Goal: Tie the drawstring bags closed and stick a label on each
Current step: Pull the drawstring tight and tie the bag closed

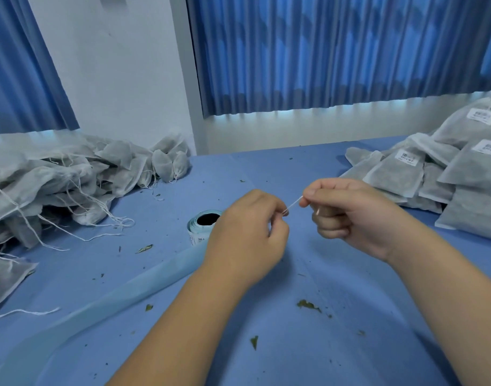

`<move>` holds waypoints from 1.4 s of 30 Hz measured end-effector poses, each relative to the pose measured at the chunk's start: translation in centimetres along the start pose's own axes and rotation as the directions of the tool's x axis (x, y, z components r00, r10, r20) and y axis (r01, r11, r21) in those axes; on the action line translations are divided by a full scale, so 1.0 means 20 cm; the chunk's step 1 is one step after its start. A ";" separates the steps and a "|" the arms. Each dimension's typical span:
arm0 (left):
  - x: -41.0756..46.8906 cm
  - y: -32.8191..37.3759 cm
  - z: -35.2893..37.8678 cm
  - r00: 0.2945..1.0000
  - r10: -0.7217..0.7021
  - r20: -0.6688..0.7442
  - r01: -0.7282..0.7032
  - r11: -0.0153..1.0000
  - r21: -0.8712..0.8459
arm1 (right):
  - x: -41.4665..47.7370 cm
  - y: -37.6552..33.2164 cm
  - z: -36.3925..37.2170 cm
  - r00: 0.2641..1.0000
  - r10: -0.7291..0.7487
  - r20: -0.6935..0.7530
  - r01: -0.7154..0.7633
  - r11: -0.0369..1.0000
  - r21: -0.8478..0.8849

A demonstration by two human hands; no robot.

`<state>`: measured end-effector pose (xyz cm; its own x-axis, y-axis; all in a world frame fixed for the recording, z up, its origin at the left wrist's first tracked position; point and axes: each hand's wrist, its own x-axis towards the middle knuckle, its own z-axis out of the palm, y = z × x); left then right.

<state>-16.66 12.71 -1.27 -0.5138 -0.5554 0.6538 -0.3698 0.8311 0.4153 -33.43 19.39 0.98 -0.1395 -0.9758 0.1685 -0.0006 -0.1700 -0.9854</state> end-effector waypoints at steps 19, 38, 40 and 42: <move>0.02 0.05 -0.06 0.903 -0.394 0.171 0.381 0.549 -0.744 | -0.01 0.04 0.12 0.974 -0.193 -0.115 0.106 0.847 -0.520; 0.05 0.02 -0.16 0.756 -0.280 0.591 0.654 0.315 -0.688 | -0.01 0.05 0.10 0.976 -0.162 -0.144 0.047 0.807 -0.588; 0.06 -0.01 -0.17 0.693 -0.274 0.666 0.716 0.156 -0.681 | 0.00 0.07 0.09 0.968 -0.182 -0.175 0.003 0.700 -0.714; 0.06 -0.03 -0.16 0.652 -0.271 0.708 0.742 0.039 -0.669 | 0.01 0.08 0.07 0.958 -0.199 -0.208 -0.037 0.631 -0.775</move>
<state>-14.57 11.58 1.34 -0.7830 -0.6074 -0.1340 0.1215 -0.3606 0.9248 -32.00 18.63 -0.61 -0.3394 -0.8720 0.3528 -0.7627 0.0356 -0.6458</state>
